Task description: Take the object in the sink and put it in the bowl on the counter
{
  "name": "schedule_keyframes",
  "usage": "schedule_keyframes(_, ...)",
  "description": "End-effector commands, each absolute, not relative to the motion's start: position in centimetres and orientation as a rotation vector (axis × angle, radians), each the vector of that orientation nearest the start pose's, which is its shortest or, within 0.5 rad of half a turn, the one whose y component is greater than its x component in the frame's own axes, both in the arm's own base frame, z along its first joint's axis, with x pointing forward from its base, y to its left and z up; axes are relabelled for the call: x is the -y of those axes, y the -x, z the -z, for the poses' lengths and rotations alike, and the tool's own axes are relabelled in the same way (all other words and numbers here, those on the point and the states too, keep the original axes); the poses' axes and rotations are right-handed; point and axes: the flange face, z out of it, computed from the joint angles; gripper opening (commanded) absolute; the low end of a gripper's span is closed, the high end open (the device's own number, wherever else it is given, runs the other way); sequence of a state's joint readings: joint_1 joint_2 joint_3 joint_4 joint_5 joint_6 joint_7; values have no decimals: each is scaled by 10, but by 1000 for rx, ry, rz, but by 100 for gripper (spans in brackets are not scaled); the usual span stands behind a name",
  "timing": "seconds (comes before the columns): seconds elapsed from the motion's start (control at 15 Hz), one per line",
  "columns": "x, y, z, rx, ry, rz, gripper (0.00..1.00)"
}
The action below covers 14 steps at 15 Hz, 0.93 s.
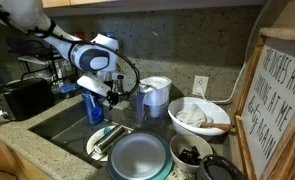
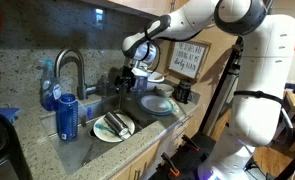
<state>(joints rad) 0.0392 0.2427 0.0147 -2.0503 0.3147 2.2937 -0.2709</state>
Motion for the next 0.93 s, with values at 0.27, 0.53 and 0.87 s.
schedule_keyframes(0.27, -44, -622, -260, 188, 2869, -38, 100)
schedule_keyframes(0.53, -53, -644, -237, 178, 2864, -65, 100)
schedule_keyframes(0.87, -60, -656, -214, 136, 2905, -108, 100)
